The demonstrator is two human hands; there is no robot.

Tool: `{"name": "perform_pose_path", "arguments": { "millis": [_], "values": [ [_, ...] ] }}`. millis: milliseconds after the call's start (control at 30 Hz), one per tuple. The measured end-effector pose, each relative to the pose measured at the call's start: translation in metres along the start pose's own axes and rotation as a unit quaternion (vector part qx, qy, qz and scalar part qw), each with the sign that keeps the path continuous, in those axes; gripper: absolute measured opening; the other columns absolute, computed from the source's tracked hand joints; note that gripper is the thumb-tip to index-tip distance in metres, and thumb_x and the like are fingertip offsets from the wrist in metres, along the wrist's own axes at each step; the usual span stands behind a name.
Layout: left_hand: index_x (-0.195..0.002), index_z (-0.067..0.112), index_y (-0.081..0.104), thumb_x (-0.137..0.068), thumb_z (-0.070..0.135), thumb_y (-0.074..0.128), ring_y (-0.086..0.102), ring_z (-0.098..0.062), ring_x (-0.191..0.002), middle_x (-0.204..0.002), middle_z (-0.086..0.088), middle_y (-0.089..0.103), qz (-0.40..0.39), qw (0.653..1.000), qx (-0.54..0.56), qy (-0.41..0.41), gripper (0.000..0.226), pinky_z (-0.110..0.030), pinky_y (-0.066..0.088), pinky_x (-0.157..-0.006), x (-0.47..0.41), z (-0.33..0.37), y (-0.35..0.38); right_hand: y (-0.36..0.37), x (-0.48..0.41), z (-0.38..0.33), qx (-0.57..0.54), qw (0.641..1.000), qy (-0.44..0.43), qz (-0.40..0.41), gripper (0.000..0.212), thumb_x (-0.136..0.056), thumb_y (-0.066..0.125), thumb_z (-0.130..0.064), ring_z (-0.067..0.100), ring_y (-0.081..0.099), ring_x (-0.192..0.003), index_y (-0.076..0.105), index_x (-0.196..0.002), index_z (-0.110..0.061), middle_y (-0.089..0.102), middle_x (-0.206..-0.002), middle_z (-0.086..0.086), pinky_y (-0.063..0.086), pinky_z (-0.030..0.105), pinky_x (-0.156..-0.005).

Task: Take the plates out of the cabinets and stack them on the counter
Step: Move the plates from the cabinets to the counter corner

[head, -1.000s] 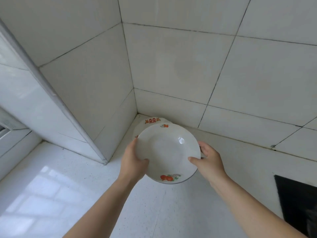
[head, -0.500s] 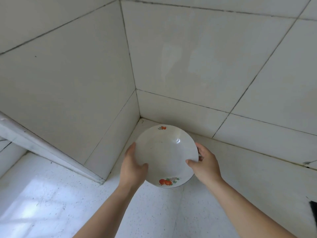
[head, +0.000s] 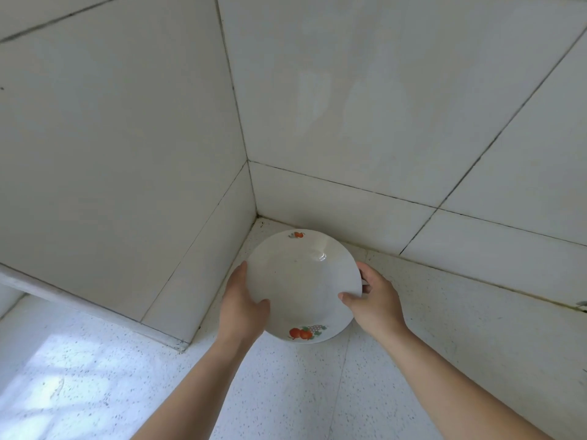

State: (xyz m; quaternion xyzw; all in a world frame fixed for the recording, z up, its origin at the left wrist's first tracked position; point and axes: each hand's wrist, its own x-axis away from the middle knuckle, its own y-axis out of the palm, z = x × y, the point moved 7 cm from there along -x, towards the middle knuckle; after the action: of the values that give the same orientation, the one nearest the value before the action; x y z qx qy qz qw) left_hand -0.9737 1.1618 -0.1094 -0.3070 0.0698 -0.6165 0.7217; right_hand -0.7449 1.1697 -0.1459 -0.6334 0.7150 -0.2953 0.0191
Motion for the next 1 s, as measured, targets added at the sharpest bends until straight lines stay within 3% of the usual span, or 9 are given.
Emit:
{"name": "perform_pose_path", "arguments": {
  "millis": [133, 300, 467, 533, 600, 733, 900, 1000],
  "values": [
    [-0.136, 0.013, 0.038, -0.082, -0.004, 0.053, 0.033, -0.003, -0.099, -0.109, 0.012, 0.037, 0.009, 1.000, 0.003, 0.010, 0.059, -0.019, 0.030, -0.078, -0.004, 0.007, 0.001, -0.002, -0.005, -0.001, 0.020, 1.000, -0.007, 0.005, 0.058, -0.077, 0.070, -0.008, -0.006, 0.057, -0.080, 0.053, -0.128, -0.029, 0.066, -0.098, -0.008, 0.040, 0.009, -0.057],
    [-0.139, 0.013, 0.035, -0.081, -0.006, 0.053, 0.042, -0.015, -0.120, -0.136, -0.003, 0.045, 0.013, 1.000, -0.012, 0.008, 0.064, -0.018, 0.028, -0.084, -0.009, 0.004, 0.004, -0.001, -0.007, -0.003, 0.031, 0.999, -0.016, 0.012, 0.059, -0.077, 0.071, -0.009, -0.006, 0.055, -0.077, 0.052, -0.129, -0.028, 0.062, -0.090, -0.011, 0.038, 0.006, -0.055],
    [-0.144, 0.013, 0.028, -0.081, -0.008, 0.053, 0.038, -0.021, -0.130, -0.142, -0.005, 0.041, 0.022, 0.999, -0.030, 0.018, 0.071, -0.018, 0.028, -0.088, -0.011, 0.001, 0.008, 0.000, -0.006, -0.002, 0.025, 0.999, -0.021, 0.021, 0.057, -0.079, 0.068, -0.004, -0.006, 0.054, -0.079, 0.052, -0.128, -0.027, 0.058, -0.090, -0.017, 0.040, 0.000, -0.053],
    [-0.145, 0.014, 0.025, -0.081, -0.007, 0.053, 0.038, -0.021, -0.131, -0.143, -0.004, 0.040, 0.021, 0.999, -0.042, 0.021, 0.073, -0.019, 0.028, -0.090, -0.011, -0.002, 0.009, 0.001, -0.005, -0.002, 0.026, 0.999, -0.021, 0.027, 0.055, -0.079, 0.067, -0.004, 0.005, 0.058, -0.089, 0.052, -0.127, -0.027, 0.059, -0.099, -0.012, 0.041, 0.004, -0.062],
    [-0.146, 0.014, 0.022, -0.082, -0.005, 0.054, 0.037, -0.022, -0.133, -0.145, -0.004, 0.038, 0.021, 0.998, -0.054, 0.025, 0.074, -0.021, 0.029, -0.094, -0.013, -0.004, 0.010, 0.003, -0.005, -0.002, 0.031, 0.999, -0.022, 0.035, 0.055, -0.078, 0.067, -0.006, 0.016, 0.059, -0.102, 0.053, -0.127, -0.025, 0.061, -0.111, -0.005, 0.049, 0.021, -0.077],
    [-0.147, 0.014, 0.021, -0.082, -0.006, 0.054, 0.037, -0.023, -0.133, -0.146, -0.005, 0.037, 0.021, 0.997, -0.068, 0.030, 0.076, -0.021, 0.029, -0.094, -0.012, -0.005, 0.010, 0.007, -0.001, 0.001, 0.045, 0.998, -0.022, 0.049, 0.057, -0.079, 0.067, -0.009, 0.021, 0.056, -0.115, 0.050, -0.131, -0.022, 0.060, -0.124, 0.000, 0.051, 0.042, -0.094],
    [-0.146, 0.012, 0.024, -0.080, -0.006, 0.056, 0.039, -0.023, -0.131, -0.144, -0.006, 0.039, 0.026, 0.996, -0.081, 0.034, 0.075, -0.019, 0.029, -0.091, -0.010, -0.010, 0.011, 0.007, 0.003, -0.003, 0.050, 0.997, -0.037, 0.055, 0.059, -0.083, 0.065, -0.005, 0.020, 0.056, -0.117, 0.045, -0.137, -0.016, 0.059, -0.128, 0.001, 0.047, 0.033, -0.100],
    [-0.145, 0.012, 0.024, -0.080, -0.005, 0.056, 0.038, -0.023, -0.132, -0.146, -0.006, 0.038, 0.025, 0.996, -0.081, 0.033, 0.075, -0.019, 0.027, -0.092, -0.011, -0.012, 0.012, 0.007, 0.002, -0.003, 0.067, 0.995, -0.040, 0.058, 0.060, -0.082, 0.066, -0.008, 0.021, 0.056, -0.117, 0.044, -0.138, -0.017, 0.059, -0.127, 0.004, 0.048, 0.035, -0.098]
  ]
}}
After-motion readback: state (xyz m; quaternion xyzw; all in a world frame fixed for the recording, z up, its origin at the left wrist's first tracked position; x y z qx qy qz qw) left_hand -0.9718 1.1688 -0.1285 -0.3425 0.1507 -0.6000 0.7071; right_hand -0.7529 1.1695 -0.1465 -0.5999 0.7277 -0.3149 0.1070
